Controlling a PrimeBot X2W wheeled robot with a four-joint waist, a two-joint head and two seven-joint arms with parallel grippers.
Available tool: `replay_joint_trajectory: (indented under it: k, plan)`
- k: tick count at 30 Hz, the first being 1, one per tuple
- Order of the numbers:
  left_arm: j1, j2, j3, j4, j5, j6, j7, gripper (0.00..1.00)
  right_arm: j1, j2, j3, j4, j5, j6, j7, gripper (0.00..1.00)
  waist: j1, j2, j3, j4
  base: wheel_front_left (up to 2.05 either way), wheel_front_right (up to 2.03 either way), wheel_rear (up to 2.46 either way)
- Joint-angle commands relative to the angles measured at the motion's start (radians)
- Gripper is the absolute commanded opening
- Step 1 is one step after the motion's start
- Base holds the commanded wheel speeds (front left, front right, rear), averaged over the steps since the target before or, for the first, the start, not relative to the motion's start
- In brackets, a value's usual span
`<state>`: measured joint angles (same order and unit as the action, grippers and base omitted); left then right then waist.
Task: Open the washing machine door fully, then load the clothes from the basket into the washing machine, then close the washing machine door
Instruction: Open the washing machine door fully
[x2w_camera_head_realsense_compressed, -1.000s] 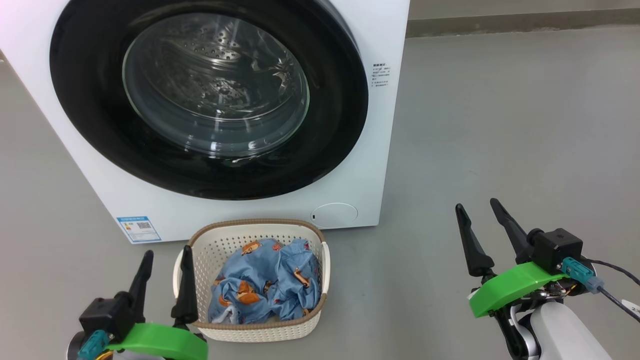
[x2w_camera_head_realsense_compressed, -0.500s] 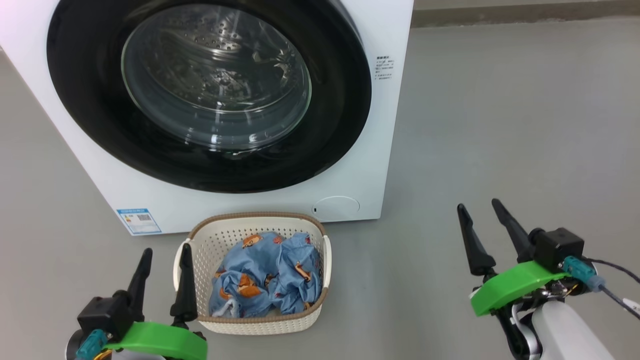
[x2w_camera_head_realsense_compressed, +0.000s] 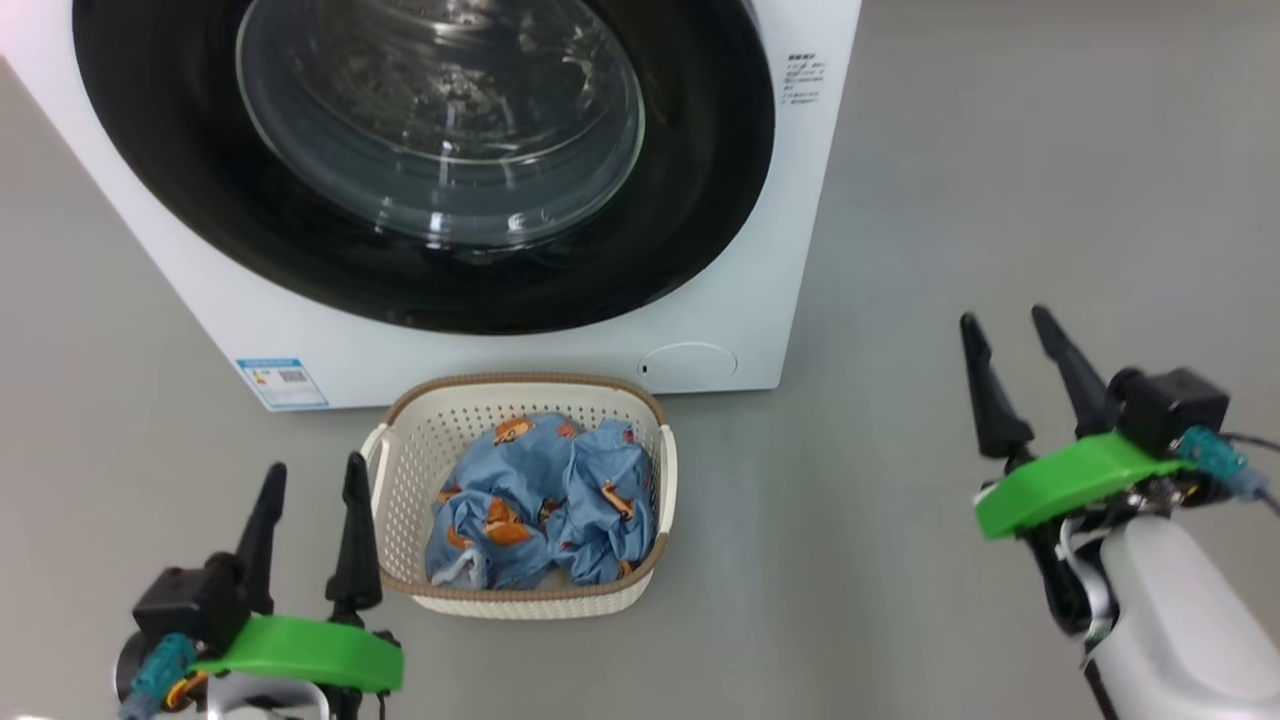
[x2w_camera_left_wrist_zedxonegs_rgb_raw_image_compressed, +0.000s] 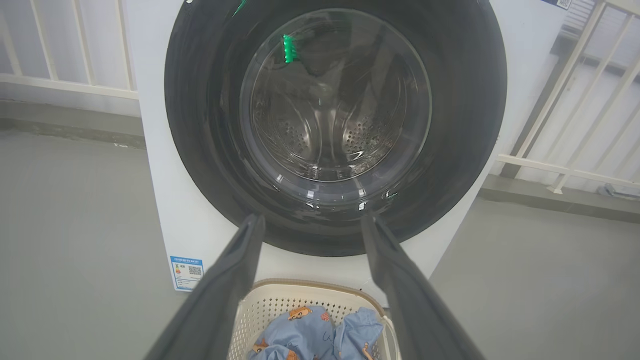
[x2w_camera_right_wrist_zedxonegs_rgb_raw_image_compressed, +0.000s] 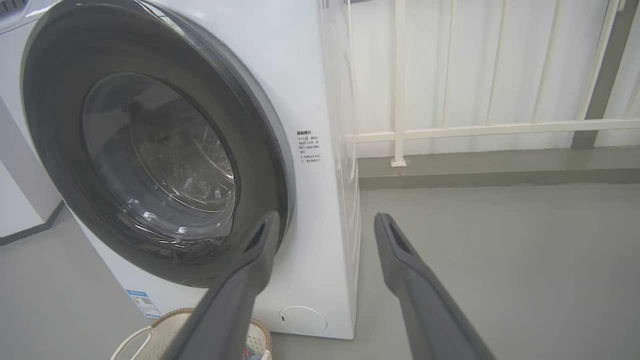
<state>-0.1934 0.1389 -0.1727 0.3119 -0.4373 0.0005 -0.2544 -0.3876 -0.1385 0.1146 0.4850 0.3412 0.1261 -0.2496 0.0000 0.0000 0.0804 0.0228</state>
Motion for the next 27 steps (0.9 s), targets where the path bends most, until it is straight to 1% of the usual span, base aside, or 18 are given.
replay_joint_trajectory:
  k: [1, 2, 3, 6, 9, 14, 18, 19, 20, 22, 25, 27]
  plan:
    - [-0.048, 0.019, 0.042, -0.031, 0.01, -0.004, -0.007, 1.0, -0.05, -0.015, 0.009, -0.024, 0.019, 0.005, -0.012, 0.42, 0.0, 0.0, 0.025, 0.016, 0.0, 0.0, 0.0]
    - [-0.051, 0.018, 0.044, -0.032, 0.01, -0.006, -0.007, 1.0, -0.061, -0.019, 0.008, -0.026, 0.026, 0.005, -0.012, 0.19, 0.0, 0.0, 0.032, 0.02, 0.0, 0.0, 0.0]
    - [-0.055, 0.017, 0.046, -0.034, 0.011, -0.009, -0.007, 1.0, -0.072, -0.024, 0.008, -0.027, 0.032, 0.005, -0.012, 0.0, 0.0, 0.0, 0.04, 0.023, 0.0, 0.0, 0.0]
    - [-0.062, 0.015, 0.05, -0.039, 0.013, -0.015, -0.007, 1.0, -0.096, -0.033, 0.007, -0.027, 0.057, 0.005, -0.012, 0.0, 0.0, 0.0, 0.056, 0.032, 0.0, 0.0, 0.0]
    - [-0.073, 0.012, 0.056, -0.045, 0.016, -0.022, -0.007, 1.0, -0.137, -0.05, 0.004, -0.019, 0.113, 0.005, -0.012, 0.0, 0.0, 0.0, 0.081, 0.046, 0.0, 0.0, 0.0]
    - [-0.091, 0.004, 0.068, -0.062, 0.025, -0.031, -0.007, 1.0, -0.223, -0.108, 0.034, -0.014, 0.213, 0.005, -0.012, 0.0, 0.0, 0.0, 0.126, 0.07, 0.0, 0.0, 0.0]
    - [-0.104, -0.006, 0.079, -0.066, 0.028, -0.041, -0.007, 1.0, -0.294, -0.148, 0.063, -0.005, 0.329, 0.005, 0.003, 0.0, 0.0, 0.0, 0.164, 0.088, 0.0, 0.0, 0.0]
    - [-0.11, -0.011, 0.087, -0.066, 0.03, -0.046, -0.007, 1.0, -0.328, -0.165, 0.072, 0.001, 0.389, 0.005, 0.016, 0.0, 0.0, 0.0, 0.18, 0.096, 0.0, 0.0, 0.0]
    - [-0.113, -0.013, 0.09, -0.067, 0.031, -0.049, -0.007, 1.0, -0.344, -0.177, 0.079, 0.005, 0.41, 0.005, 0.025, 0.0, 0.0, 0.0, 0.188, 0.1, 0.0, 0.0, 0.0]
    - [-0.12, -0.021, 0.098, -0.069, 0.032, -0.053, -0.007, 1.0, -0.376, -0.188, 0.086, 0.012, 0.471, 0.005, 0.047, 0.0, 0.0, 0.0, 0.203, 0.108, 0.0, 0.0, 0.0]
    - [-0.131, -0.029, 0.109, -0.071, 0.035, -0.062, -0.007, 1.0, -0.425, -0.206, 0.086, 0.024, 0.573, 0.005, 0.094, 0.0, 0.0, 0.0, 0.226, 0.12, 0.0, 0.0, 0.0]
    - [-0.14, -0.035, 0.116, -0.073, 0.039, -0.067, -0.007, 1.0, -0.459, -0.208, 0.078, 0.033, 0.67, 0.005, 0.152, 0.0, 0.0, 0.0, 0.24, 0.127, 0.0, 0.0, 0.0]
